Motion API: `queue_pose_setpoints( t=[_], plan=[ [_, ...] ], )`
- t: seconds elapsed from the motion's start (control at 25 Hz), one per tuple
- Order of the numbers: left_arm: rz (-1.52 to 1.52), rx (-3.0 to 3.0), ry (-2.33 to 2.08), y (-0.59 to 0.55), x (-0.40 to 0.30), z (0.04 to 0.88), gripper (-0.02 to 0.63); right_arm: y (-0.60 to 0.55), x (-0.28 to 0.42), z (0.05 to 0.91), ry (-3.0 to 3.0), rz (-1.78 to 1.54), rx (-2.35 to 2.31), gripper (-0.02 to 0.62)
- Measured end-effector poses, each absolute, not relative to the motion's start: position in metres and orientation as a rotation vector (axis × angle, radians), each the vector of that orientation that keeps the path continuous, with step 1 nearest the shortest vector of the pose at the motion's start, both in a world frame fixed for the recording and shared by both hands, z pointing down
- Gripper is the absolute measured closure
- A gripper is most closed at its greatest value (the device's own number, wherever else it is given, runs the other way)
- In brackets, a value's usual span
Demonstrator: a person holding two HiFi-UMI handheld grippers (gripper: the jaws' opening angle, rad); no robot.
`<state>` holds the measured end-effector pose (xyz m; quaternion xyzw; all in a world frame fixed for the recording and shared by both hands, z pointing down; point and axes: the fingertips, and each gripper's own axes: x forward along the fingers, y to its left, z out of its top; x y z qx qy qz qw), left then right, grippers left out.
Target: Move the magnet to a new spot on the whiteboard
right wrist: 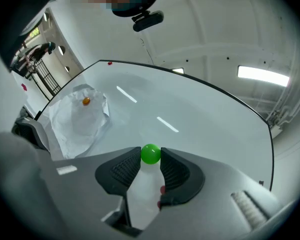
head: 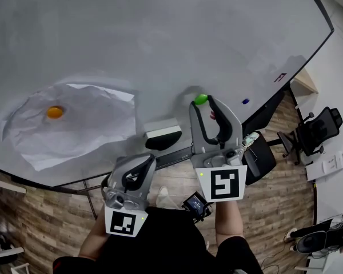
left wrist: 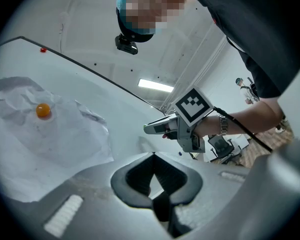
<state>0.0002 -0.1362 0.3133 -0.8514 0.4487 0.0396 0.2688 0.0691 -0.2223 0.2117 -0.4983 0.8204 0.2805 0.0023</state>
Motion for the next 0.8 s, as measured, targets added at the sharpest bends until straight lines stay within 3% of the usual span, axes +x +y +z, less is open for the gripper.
queue_pose_setpoints(
  t=[0.8],
  plan=[
    [0.092,-2.370,1.145,-0.115,0.018,0.328,0.611,-0.165,0.103,0.246,2.539,0.730,-1.629,0.469]
  ],
)
